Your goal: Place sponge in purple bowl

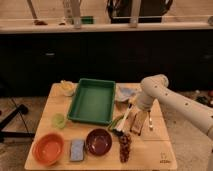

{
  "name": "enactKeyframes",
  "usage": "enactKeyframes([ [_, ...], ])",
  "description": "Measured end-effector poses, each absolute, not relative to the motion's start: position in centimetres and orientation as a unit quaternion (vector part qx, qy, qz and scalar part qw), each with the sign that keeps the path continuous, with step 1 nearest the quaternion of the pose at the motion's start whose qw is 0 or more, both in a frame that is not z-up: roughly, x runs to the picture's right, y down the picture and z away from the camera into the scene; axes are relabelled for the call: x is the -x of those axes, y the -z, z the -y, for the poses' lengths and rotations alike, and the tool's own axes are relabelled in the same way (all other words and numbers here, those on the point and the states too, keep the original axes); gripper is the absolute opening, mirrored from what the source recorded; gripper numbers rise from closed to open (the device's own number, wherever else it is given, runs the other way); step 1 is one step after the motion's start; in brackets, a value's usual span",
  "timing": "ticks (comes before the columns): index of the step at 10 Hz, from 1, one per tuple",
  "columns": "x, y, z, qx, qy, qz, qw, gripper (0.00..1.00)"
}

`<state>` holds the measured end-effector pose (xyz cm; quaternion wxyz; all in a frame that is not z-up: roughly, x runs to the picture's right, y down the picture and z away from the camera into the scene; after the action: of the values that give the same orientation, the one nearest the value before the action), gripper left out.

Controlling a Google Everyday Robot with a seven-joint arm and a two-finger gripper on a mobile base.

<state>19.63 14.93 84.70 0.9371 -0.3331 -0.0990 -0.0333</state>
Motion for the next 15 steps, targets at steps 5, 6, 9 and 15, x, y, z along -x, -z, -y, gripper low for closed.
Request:
enactKeyframes([
  [5, -19.8, -83.8, -17.0, 0.319, 0.131, 0.124, 0.930, 0.80],
  [6, -19.7, -83.7, -17.1, 0.316, 0.141, 0.126, 0.929, 0.80],
  [9, -19.6, -83.2, -17.9, 0.320, 0.190, 0.148, 0.916, 0.80],
  [15, -19.1, -82.8, -19.2, 0.359, 0.237, 0.188, 0.883, 0.80],
])
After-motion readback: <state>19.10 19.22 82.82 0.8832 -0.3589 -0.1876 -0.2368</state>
